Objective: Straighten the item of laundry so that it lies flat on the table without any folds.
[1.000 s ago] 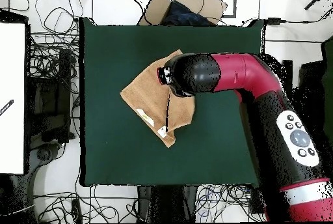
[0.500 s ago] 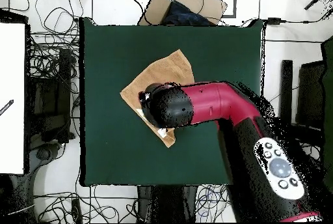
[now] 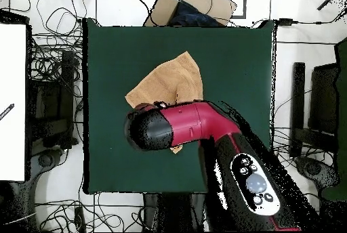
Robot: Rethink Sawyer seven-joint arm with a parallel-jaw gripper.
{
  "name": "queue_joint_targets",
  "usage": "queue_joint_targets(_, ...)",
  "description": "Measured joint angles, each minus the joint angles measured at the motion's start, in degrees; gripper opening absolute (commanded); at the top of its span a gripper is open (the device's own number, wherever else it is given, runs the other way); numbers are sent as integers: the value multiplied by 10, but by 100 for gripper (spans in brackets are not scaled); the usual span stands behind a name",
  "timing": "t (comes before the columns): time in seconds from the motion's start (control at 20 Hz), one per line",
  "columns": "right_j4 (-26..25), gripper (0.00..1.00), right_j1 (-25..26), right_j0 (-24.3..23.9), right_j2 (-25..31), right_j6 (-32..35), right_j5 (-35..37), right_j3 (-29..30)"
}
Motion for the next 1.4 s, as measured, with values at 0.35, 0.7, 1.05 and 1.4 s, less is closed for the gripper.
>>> queue_joint_targets(0.35,0,100,18,52,-63,0,-26,0)
queue_joint_targets(0.7,2,100,52,73,-102,0,-79,0)
queue_joint_targets(1.05,7,100,81,98,-145,0,-124,0)
queue_joint_targets(1.4,29,100,92,115,-164,0,-176,0)
